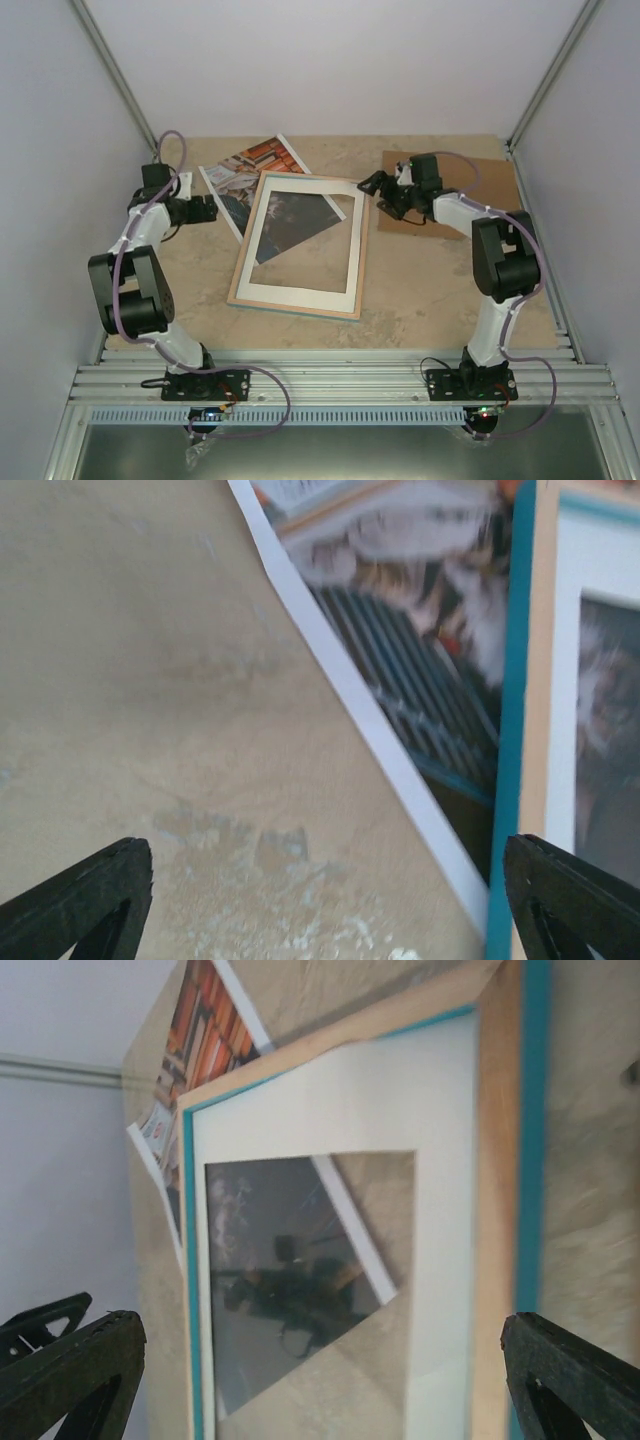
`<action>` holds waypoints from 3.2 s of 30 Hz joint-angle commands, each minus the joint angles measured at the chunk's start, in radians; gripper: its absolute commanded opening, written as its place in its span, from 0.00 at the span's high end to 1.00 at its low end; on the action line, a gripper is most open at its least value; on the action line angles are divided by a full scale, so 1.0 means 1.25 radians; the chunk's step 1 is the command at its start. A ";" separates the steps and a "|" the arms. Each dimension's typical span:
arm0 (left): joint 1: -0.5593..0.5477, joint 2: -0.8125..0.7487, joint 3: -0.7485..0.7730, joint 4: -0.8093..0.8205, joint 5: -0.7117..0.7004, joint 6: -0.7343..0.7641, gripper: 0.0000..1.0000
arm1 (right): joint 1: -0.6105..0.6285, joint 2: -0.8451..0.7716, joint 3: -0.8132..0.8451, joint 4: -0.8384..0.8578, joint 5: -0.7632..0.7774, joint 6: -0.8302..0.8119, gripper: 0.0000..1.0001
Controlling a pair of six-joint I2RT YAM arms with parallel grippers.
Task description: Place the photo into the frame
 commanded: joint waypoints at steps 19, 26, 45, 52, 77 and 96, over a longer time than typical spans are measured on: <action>-0.205 0.027 -0.224 -0.112 0.013 0.350 0.42 | -0.087 0.040 0.183 -0.465 -0.266 -0.892 0.15; -0.283 0.001 -0.256 -0.072 0.035 0.319 0.46 | -0.084 0.040 0.211 -0.553 -0.235 -1.081 0.30; -0.097 0.062 0.086 0.093 -0.027 -0.085 0.00 | 0.005 0.112 0.324 -0.346 -0.037 -0.936 0.38; 0.039 0.262 0.296 0.084 0.197 -0.160 0.01 | 0.032 0.093 0.310 -0.336 -0.049 -0.936 0.38; 0.032 0.708 0.695 0.065 0.252 -0.186 0.43 | -0.030 0.002 0.274 -0.413 -0.022 -1.008 0.34; 0.013 0.499 0.942 0.156 0.213 -0.234 1.00 | -0.187 0.020 0.347 -0.435 -0.162 -0.940 0.34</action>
